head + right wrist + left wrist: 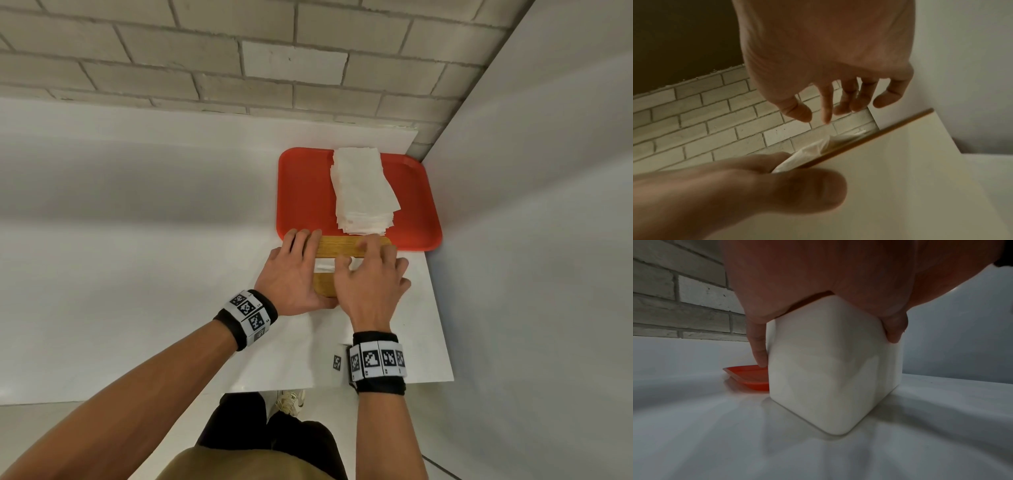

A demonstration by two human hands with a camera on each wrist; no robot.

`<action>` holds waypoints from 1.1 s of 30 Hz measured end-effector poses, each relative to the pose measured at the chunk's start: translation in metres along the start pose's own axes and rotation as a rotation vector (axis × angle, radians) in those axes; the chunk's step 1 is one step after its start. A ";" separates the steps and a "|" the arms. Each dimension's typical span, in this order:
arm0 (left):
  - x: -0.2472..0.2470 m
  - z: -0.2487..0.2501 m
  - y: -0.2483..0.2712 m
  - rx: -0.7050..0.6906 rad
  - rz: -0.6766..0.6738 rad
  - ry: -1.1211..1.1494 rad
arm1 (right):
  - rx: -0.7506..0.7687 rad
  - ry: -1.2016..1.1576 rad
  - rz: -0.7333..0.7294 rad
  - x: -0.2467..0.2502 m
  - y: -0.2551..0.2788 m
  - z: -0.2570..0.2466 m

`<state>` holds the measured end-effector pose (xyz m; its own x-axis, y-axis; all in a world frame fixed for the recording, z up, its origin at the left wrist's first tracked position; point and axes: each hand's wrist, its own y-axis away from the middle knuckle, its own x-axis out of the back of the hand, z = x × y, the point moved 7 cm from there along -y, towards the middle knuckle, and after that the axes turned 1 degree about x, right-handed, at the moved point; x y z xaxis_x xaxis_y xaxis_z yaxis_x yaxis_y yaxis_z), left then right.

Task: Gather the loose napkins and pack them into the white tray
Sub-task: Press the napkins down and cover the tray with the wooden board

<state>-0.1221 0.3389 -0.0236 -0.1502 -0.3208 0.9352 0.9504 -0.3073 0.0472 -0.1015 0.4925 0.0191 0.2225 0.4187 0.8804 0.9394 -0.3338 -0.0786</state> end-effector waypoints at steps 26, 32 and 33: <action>0.004 0.003 0.001 -0.016 0.043 -0.018 | 0.496 -0.084 -0.481 0.024 -0.053 0.004; 0.002 0.003 -0.001 -0.027 0.040 -0.040 | 0.456 -0.030 -0.667 0.009 -0.062 0.006; 0.002 0.003 -0.001 -0.025 0.044 -0.044 | 0.454 -0.070 -0.633 0.014 -0.066 0.005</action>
<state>-0.1226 0.3410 -0.0206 -0.0956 -0.2946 0.9508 0.9486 -0.3166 -0.0027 -0.1585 0.5248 0.0342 -0.3892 0.4717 0.7912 0.9046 0.3579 0.2316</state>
